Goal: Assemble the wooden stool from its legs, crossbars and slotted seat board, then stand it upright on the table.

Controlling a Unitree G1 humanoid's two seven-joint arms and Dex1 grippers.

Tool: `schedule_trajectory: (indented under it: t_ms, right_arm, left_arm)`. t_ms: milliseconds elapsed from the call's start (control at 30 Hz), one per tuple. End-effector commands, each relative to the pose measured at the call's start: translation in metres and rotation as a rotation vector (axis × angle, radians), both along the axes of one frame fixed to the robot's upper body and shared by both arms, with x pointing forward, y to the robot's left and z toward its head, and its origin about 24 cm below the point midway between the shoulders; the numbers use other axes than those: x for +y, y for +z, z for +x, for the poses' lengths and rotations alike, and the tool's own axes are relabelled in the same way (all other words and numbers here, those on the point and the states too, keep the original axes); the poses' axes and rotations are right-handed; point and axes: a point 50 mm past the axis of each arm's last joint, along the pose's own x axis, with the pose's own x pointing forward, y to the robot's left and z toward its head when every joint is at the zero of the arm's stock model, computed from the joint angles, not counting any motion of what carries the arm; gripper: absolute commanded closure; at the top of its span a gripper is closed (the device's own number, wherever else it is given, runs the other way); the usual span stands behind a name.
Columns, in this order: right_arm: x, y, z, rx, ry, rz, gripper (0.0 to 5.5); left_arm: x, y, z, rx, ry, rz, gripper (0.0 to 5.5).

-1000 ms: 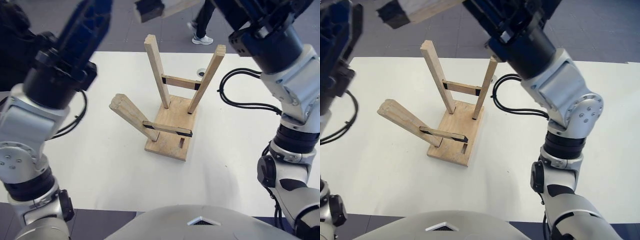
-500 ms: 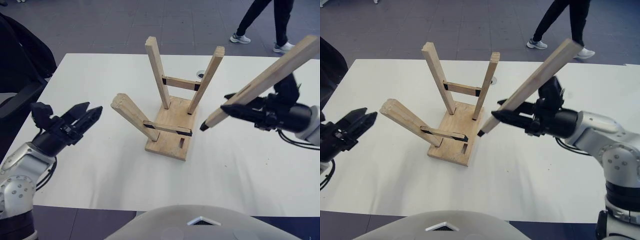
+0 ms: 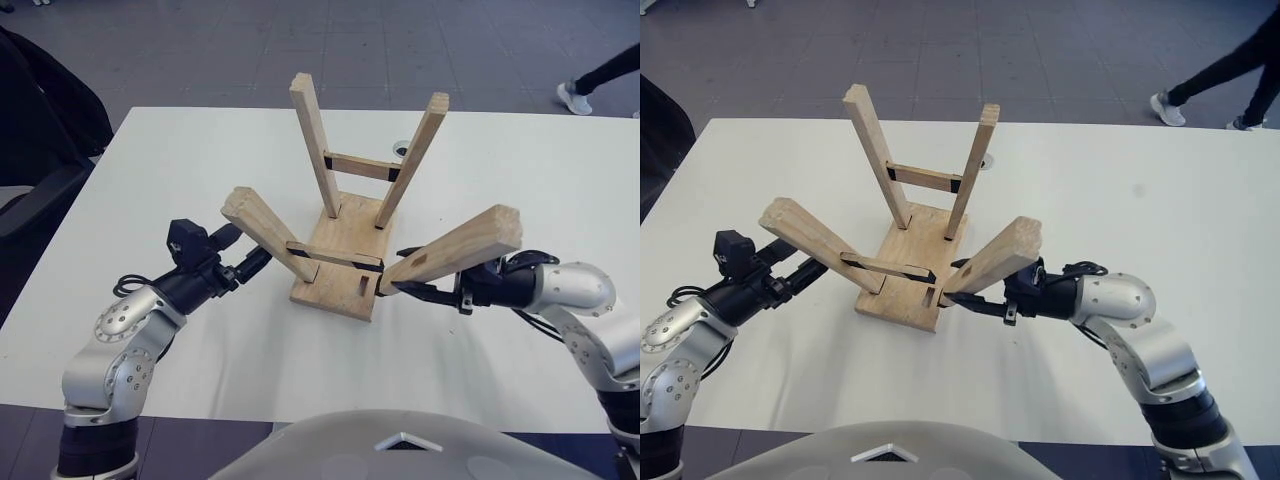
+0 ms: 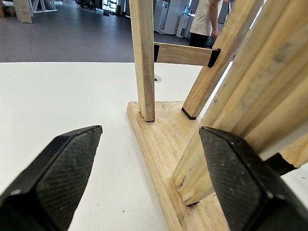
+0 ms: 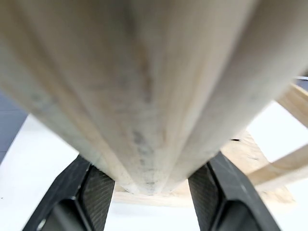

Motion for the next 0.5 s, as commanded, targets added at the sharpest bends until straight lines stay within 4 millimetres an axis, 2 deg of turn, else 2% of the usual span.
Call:
schedule_trajectory:
  t_ms: [33, 167, 500]
  right_arm:
    - [0.006, 0.0, 0.003, -0.032, 0.011, 0.015, 3.47]
    - [0.01, -0.006, 0.01, -0.036, -0.01, 0.03, 3.47]
    - [0.015, -0.037, 0.02, 0.004, -0.046, -0.001, 3.47]
  left_arm:
    - [-0.003, 0.0, 0.001, -0.008, -0.015, 0.008, 1.75]
    - [-0.006, -0.001, 0.0, -0.006, -0.025, 0.001, 1.75]
    - [-0.005, -0.001, 0.002, -0.006, -0.024, -0.002, 1.75]
